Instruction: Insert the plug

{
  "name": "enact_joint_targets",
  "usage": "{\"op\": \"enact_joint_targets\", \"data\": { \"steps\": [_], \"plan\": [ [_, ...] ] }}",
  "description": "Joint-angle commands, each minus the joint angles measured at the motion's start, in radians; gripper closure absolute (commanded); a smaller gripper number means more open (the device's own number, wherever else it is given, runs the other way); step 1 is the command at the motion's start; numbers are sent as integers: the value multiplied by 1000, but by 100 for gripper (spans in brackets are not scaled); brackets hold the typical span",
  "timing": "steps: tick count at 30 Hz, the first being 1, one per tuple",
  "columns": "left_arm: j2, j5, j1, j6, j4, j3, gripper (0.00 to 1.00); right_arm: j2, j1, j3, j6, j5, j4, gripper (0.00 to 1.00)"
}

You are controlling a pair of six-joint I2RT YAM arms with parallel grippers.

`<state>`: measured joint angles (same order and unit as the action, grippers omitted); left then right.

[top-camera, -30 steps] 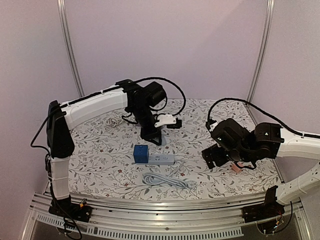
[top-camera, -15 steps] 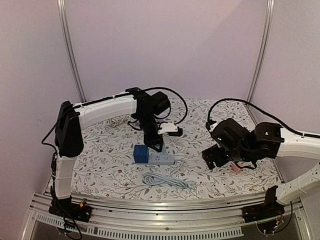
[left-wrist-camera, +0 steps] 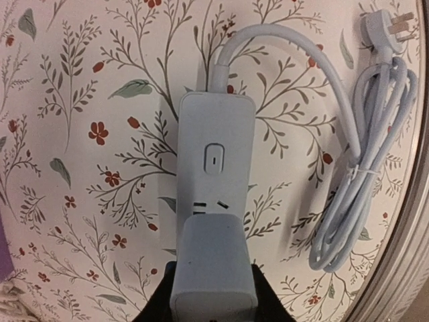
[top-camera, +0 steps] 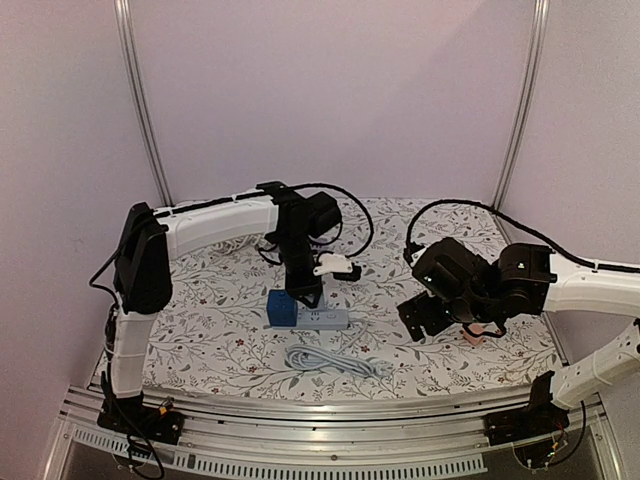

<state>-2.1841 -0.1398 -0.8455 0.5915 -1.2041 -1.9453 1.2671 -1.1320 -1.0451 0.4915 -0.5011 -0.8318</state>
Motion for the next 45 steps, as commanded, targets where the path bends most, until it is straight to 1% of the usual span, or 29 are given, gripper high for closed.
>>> {"op": "enact_joint_targets", "data": {
  "steps": [1,17,45],
  "plan": [
    [-29,25,13,31,-17,6,100,15,-5,-26,-1,10,-11,1],
    [-52,19,20,66,9,11,100,25,-5,-31,10,27,-18,1],
    [-122,16,10,77,31,-17,100,46,-6,-39,9,42,-27,1]
  ]
}}
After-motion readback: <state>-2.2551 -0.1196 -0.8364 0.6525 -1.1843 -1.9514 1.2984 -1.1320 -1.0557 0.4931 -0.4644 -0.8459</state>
